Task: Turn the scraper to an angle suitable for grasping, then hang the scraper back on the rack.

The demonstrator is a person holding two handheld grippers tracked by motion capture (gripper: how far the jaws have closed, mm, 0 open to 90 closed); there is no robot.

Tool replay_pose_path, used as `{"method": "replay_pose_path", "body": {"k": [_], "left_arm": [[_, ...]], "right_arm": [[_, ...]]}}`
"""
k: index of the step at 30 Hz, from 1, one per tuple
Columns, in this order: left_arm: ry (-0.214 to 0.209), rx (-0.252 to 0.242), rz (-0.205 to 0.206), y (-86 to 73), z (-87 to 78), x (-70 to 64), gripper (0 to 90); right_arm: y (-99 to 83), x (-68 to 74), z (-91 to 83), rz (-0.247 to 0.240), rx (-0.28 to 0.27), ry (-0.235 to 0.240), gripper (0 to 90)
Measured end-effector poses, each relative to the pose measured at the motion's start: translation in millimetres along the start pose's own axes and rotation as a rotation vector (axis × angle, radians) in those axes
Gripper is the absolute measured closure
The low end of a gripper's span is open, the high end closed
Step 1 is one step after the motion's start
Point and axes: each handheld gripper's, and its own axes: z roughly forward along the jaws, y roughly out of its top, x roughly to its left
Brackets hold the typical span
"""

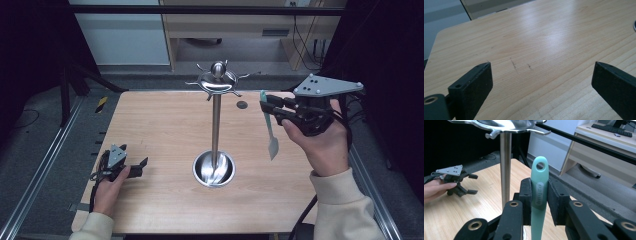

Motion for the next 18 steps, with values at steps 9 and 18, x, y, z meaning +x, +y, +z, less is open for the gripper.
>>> {"method": "replay_pose_path", "body": {"k": [9,18], "left_arm": [[-0.002,-0.003,-0.003,-0.1,-0.2,-0.4,3.2],[-0.003,-0.004,-0.002,-0.1,-0.1,-0.7,3.2]], "right_arm": [[3.2,5.7,-2.5,-0.009,-0.016,0.018,74.4],[10.0,13.8,-4.6,-0.021,-0.028,0.041,74.4]]}}
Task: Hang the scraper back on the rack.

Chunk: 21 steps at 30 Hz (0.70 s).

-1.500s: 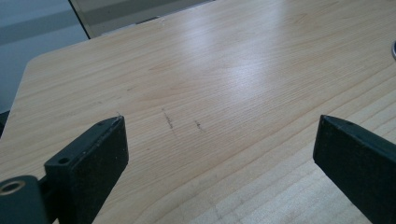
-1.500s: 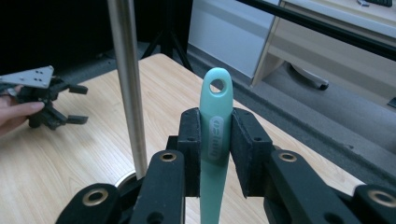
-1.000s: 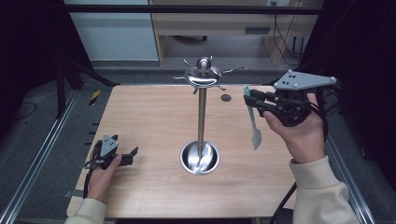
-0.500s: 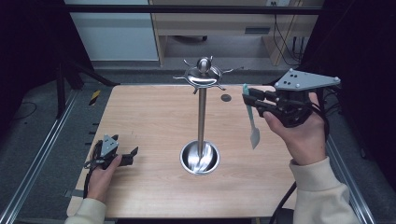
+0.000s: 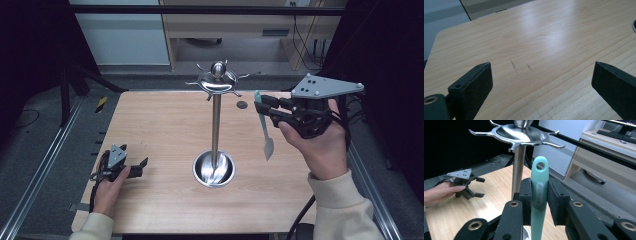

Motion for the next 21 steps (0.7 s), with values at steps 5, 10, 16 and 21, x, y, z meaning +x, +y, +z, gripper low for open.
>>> {"method": "replay_pose_path", "body": {"k": [5,10,16,21], "left_arm": [[0.001,0.001,0.0,0.0,0.1,0.0,3.2],[0.002,0.003,0.003,0.1,0.2,-0.3,3.2],[0.0,0.002,0.003,0.1,0.1,-0.2,3.2],[0.001,0.002,0.001,0.1,0.1,-0.2,3.2]], "right_arm": [[2.5,2.9,-0.9,-0.001,-0.008,0.016,74.4],[4.5,7.2,-1.7,-0.007,-0.013,0.033,74.4],[6.4,10.6,3.5,-0.007,0.0,0.046,74.4],[8.7,12.2,7.2,-0.006,-0.005,0.061,74.4]]}}
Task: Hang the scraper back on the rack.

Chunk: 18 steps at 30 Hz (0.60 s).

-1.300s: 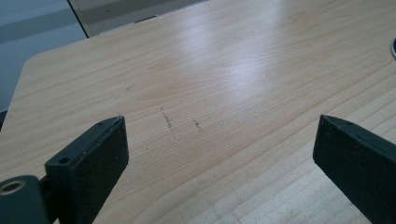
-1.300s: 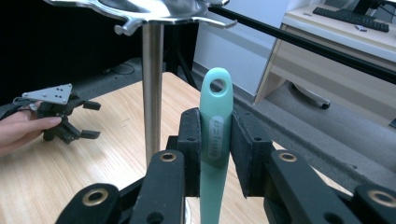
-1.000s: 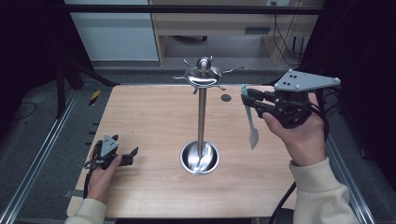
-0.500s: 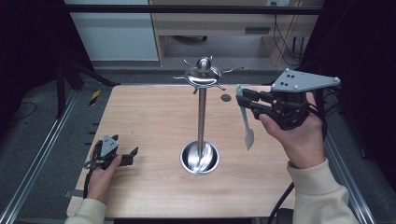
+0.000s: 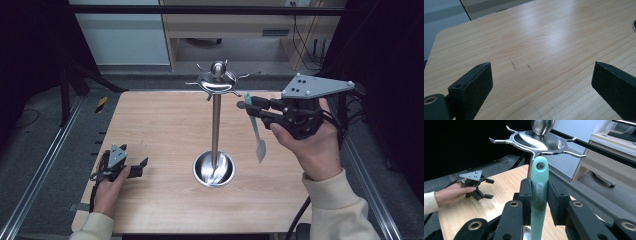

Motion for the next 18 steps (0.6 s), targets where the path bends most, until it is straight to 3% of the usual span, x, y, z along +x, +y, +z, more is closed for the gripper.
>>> {"method": "replay_pose_path", "body": {"k": [18], "left_arm": [[-0.001,0.0,0.002,0.0,0.0,-0.2,3.2]], "right_arm": [[2.2,1.7,6.0,0.004,0.002,0.018,74.3]]}}
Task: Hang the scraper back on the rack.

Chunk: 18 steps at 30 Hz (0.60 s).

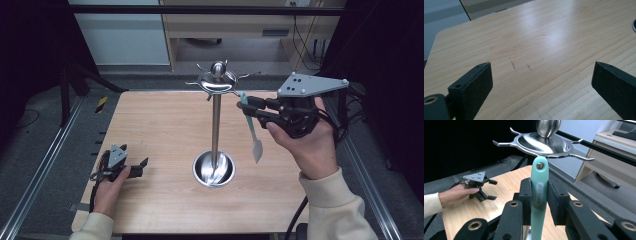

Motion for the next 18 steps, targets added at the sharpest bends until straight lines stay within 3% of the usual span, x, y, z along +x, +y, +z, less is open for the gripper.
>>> {"method": "replay_pose_path", "body": {"k": [18], "left_arm": [[0.001,0.001,0.002,0.0,0.1,-0.2,3.2]], "right_arm": [[-0.9,2.6,5.2,-0.001,0.006,-0.01,74.3]]}}
